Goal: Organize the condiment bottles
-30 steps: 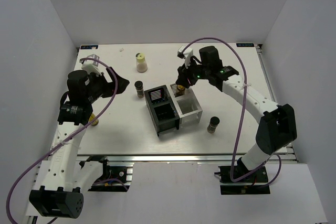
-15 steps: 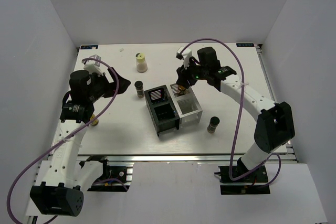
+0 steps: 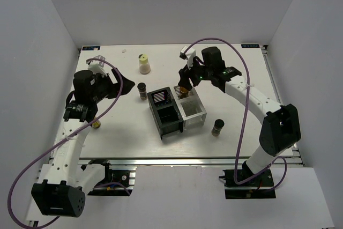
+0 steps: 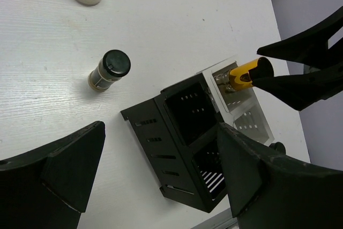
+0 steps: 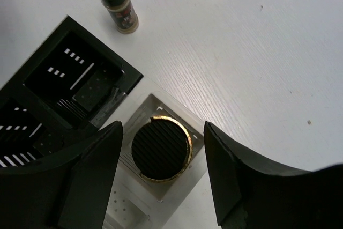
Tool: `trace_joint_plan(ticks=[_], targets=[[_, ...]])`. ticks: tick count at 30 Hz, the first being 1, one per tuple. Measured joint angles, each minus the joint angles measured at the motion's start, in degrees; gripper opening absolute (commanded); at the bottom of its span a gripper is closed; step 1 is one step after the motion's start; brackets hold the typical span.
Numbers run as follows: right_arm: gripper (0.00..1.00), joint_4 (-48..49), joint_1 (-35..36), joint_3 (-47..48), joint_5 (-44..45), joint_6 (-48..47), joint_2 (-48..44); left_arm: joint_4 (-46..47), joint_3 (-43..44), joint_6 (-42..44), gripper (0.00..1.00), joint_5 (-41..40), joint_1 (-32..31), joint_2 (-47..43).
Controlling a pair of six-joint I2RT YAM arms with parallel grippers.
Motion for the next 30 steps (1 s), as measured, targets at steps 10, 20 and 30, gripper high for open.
trace_joint_plan(ticks=[10, 20, 30], targets=[[0.79, -1.05, 0.00, 8.15, -8.39, 2.71, -4.13, 1.79, 0.04, -0.50, 0.61, -2.10, -5.25, 6.97], [0.40, 0.02, -0.55, 5.92, -9.66, 4.85, -10.78, 0.46, 5.99, 0.79, 0.76, -13.53, -9.53, 21.77], [0.60, -0.22, -1.97, -0.13, -9.75, 5.70, -12.00, -0.11, 12.90, 2.84, 0.78, -21.57, -12.28, 32.63]])
